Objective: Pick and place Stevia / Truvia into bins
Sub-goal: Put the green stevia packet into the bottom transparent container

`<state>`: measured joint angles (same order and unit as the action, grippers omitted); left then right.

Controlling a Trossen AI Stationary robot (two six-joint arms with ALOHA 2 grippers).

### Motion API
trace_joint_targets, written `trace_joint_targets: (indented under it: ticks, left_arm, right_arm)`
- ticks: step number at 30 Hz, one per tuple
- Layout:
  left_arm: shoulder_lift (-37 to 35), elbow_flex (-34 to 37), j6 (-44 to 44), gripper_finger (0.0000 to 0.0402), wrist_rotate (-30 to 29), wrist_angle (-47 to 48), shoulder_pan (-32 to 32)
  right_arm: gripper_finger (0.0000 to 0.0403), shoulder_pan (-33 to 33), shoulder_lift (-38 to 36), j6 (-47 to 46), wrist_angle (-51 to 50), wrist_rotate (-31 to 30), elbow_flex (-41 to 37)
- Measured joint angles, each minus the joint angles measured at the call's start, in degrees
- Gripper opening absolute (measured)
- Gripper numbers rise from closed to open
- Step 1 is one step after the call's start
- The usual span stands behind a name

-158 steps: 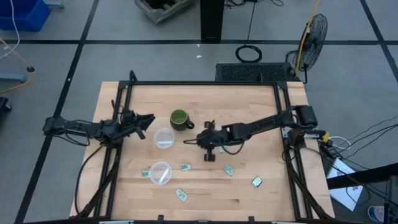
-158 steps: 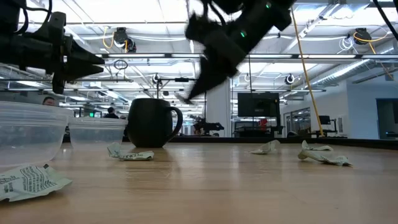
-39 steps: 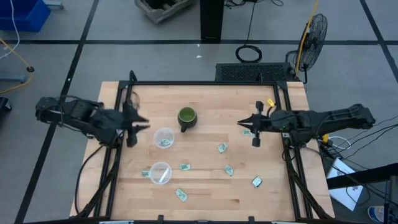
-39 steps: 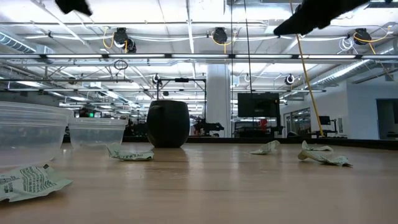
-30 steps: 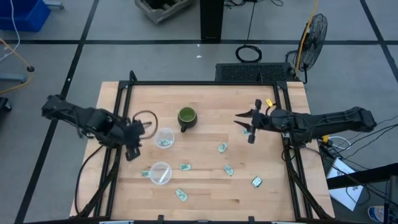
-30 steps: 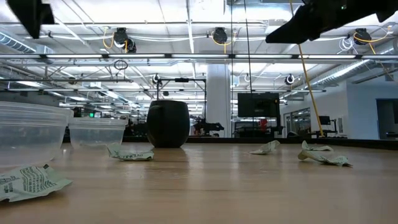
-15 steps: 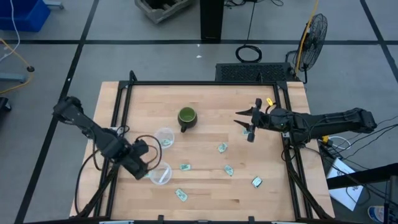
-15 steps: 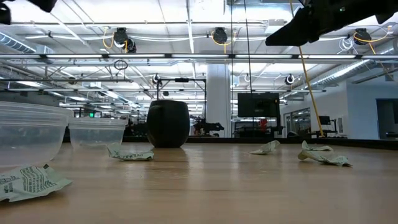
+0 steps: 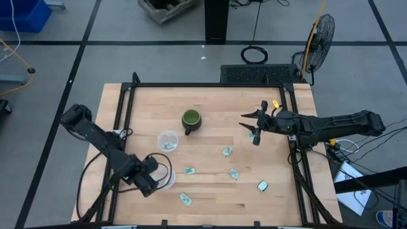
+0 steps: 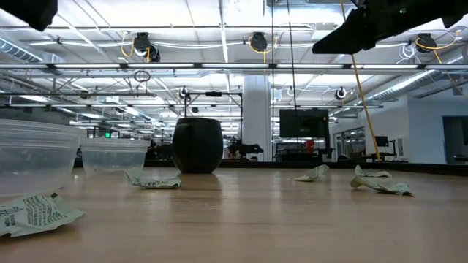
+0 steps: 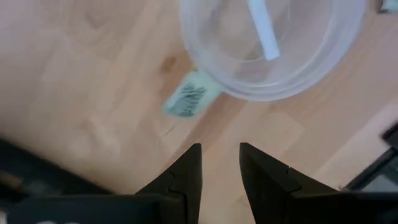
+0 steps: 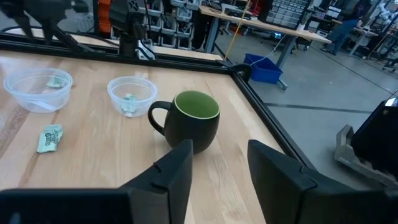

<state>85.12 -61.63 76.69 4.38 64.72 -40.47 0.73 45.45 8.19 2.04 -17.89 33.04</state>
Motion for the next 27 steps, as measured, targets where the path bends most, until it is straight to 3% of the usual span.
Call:
trace_joint_targets:
  ticks: [6,10,18,27]
  left_arm:
    - [0.0,7.23,1.05,0.0113,2.69,-2.71,-1.58]
    - [-0.01,11.09,1.04,0.0113,0.81,-5.02,-2.4]
    - [-0.04,16.31,1.86,0.0113,-1.13,-14.29,-2.4]
    - [-0.04,19.3,3.38,0.0113,-1.18,-15.1,-2.38]
  right_arm:
    - [0.0145,0.0,0.0,0.09,0.09,0.0,0.0]
    - [0.0145,0.0,0.0,0.14,0.24,0.01,0.0]
    - [0.0146,0.0,0.0,0.22,0.26,0.0,0.0]
    - [0.0145,0.0,0.0,0.22,0.26,0.0,0.0]
